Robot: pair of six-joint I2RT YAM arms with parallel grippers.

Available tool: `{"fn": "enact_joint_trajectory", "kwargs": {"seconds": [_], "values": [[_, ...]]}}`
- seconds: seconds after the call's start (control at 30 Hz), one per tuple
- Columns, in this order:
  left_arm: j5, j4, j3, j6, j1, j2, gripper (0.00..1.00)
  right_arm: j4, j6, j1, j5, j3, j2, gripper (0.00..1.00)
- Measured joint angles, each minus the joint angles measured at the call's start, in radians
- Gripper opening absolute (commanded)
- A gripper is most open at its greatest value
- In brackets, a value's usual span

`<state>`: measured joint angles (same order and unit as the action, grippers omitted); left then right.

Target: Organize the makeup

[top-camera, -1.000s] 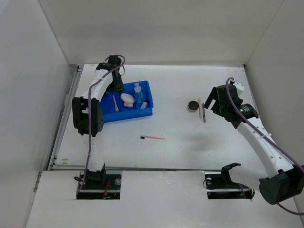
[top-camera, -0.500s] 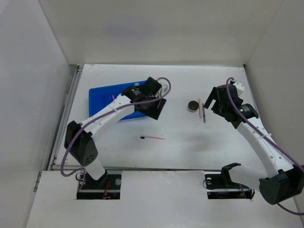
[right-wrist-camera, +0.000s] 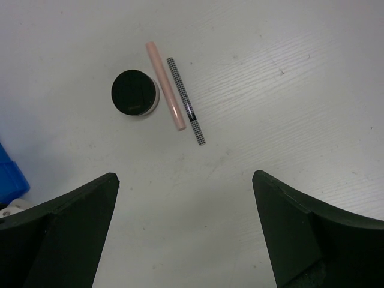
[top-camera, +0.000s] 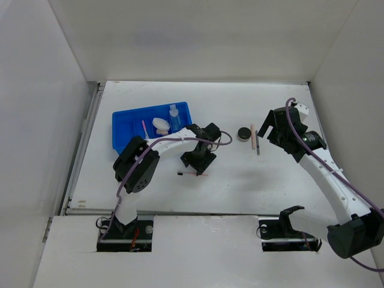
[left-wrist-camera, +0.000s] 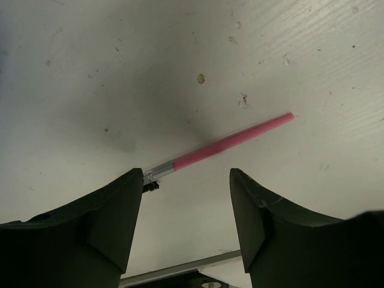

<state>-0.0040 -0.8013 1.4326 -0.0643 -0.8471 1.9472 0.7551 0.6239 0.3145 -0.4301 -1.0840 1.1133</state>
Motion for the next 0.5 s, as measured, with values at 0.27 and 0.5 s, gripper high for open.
{"fn": "enact_joint_trajectory", "kwargs": {"seconds": [0.27, 0.5], "values": [[-0.014, 0.001, -0.010, 0.014, 0.000, 0.031, 0.52, 0.001, 0.000, 0.000, -0.001, 0.000, 0.000, 0.99], [-0.024, 0.001, -0.049, 0.016, 0.000, 0.032, 0.39, 0.000, 0.000, 0.000, 0.000, 0.000, 0.000, 0.99]]}}
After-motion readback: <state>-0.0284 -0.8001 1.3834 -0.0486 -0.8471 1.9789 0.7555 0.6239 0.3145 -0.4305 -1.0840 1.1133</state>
